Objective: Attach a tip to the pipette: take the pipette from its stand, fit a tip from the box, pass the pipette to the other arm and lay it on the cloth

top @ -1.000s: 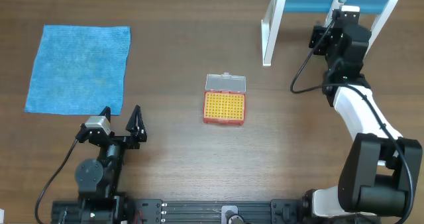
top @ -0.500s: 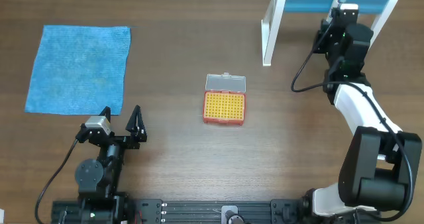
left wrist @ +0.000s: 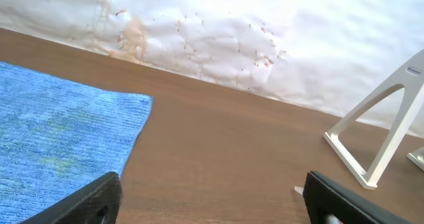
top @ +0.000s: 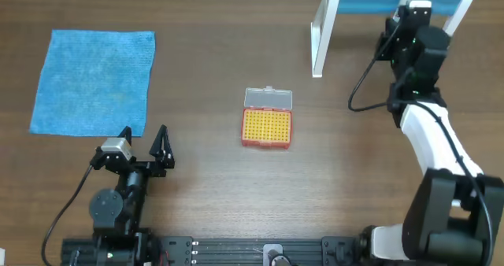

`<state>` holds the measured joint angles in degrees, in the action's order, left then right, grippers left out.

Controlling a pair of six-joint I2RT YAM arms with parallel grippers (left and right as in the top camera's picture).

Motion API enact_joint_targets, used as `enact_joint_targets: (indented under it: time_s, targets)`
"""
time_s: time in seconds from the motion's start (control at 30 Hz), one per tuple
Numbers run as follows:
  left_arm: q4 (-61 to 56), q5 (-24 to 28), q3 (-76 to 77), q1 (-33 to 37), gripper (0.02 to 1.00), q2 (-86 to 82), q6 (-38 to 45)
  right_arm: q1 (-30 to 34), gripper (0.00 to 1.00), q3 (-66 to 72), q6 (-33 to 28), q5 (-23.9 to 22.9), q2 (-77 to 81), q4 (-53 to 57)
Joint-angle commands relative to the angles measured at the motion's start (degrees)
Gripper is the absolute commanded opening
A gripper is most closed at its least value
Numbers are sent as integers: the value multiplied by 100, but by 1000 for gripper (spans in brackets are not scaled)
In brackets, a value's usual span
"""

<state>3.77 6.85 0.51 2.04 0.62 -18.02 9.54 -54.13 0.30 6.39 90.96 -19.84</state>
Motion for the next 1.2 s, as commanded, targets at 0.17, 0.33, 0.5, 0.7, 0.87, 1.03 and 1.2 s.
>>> enact_joint_targets:
  time_s: [0.17, 0.33, 0.5, 0.7, 0.87, 1.03, 1.2]
  targets:
    - [28, -66, -20, -24, 886, -26, 76, -905, 73, 87, -11, 76, -1294, 857]
    - [28, -63, -20, -24, 886, -26, 76, -2767, 73, 2277, -704, 90, -2173, -1631]
    - [28, -66, -20, -24, 886, -26, 76, -3534, 73, 3901, -153, 173, -1010, -4690]
    - [28, -66, -20, -24, 886, -26, 76, -3877, 73, 3869, 855, 1152, 752, -6408]
    - [28, -66, -20, -24, 886, -26, 76, -4076, 75, 3893, 846, 1147, 697, -6384]
    - [28, -66, -20, -24, 884, -26, 76, -3967, 73, 3945, 540, 1147, 422, -6382]
    - [28, -66, -20, -24, 888, -26, 76, -3926, 73, 3945, 105, 1145, 280, -5396]
